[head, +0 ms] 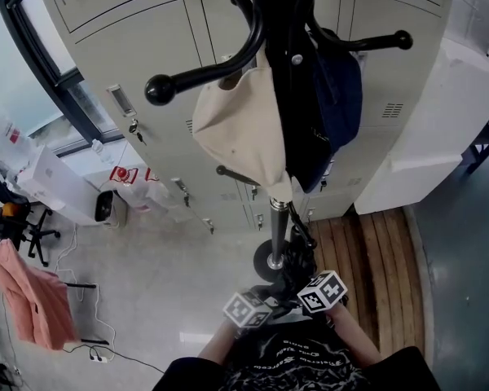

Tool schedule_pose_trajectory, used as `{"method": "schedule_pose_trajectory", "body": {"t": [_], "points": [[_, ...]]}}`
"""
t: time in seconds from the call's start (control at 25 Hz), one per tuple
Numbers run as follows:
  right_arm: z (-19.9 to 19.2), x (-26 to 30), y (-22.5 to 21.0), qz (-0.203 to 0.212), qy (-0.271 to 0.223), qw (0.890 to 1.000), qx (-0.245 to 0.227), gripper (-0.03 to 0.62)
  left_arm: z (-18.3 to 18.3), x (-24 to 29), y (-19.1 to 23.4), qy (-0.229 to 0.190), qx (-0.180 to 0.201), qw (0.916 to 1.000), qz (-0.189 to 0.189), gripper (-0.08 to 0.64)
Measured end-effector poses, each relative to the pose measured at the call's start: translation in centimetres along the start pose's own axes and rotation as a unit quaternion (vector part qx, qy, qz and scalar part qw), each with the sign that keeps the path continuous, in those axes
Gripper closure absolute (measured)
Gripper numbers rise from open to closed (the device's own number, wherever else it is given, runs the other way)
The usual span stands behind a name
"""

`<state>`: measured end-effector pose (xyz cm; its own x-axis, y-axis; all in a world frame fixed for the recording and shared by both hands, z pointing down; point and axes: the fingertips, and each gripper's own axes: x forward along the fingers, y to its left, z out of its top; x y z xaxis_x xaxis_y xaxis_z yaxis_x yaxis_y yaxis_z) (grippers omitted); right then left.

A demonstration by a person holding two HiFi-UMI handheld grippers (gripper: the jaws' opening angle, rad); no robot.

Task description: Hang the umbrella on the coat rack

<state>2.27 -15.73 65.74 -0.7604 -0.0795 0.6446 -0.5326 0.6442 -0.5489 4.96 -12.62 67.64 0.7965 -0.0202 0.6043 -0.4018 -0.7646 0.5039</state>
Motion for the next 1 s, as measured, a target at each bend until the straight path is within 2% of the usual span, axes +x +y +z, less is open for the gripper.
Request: {"method": "schedule_pose_trajectory", "body": {"t": [0.12, 0.24, 0.4, 0.48, 0.6, 0.68, 0.88, 1.0], "points": [[-0.3, 0.7, -0.5, -0.006, 0.007, 1.000, -0.009, 0.299, -0.8, 0.4, 0.7, 0.025, -0.001, 0.9995, 0.019, 0.276], [-0.7, 1.2, -1.5, -0.031, 0.007, 0.999, -0.015, 0.291, -2.0, 0.8, 1.7, 0.057, -0.029, 0.9974, 0.035, 0.276], [-1.2, 2.0, -2.5, -0.044, 0.007, 0.999, 0.002, 0.282, -3.2, 1.3, 2.4, 0.078, -0.073, 0.9937, 0.034, 0.276], [-1.3, 2.0, -3.3, -0.064, 0.013, 0.998, 0.003, 0.281, -3.5, 1.6, 2.6, 0.078, -0.092, 0.9923, 0.031, 0.276], [-1.3, 1.8, -5.0, -0.118, 0.018, 0.993, -0.005, 0.275, -3.5, 2.1, 2.4, 0.076, -0.115, 0.9904, 0.002, 0.276], [-1.5, 1.7, -5.9, -0.139, 0.016, 0.990, 0.006, 0.273, -3.7, 2.3, 2.1, 0.080, -0.123, 0.9891, -0.006, 0.276], [-1.3, 1.8, -7.2, -0.167, 0.010, 0.986, 0.010, 0.278, -3.6, 1.8, 2.6, 0.072, -0.128, 0.9891, 0.009, 0.276], [-0.8, 2.2, -7.9, -0.178, 0.001, 0.984, 0.017, 0.276, -3.1, 0.9, 3.1, 0.044, -0.130, 0.9902, 0.026, 0.276]]}}
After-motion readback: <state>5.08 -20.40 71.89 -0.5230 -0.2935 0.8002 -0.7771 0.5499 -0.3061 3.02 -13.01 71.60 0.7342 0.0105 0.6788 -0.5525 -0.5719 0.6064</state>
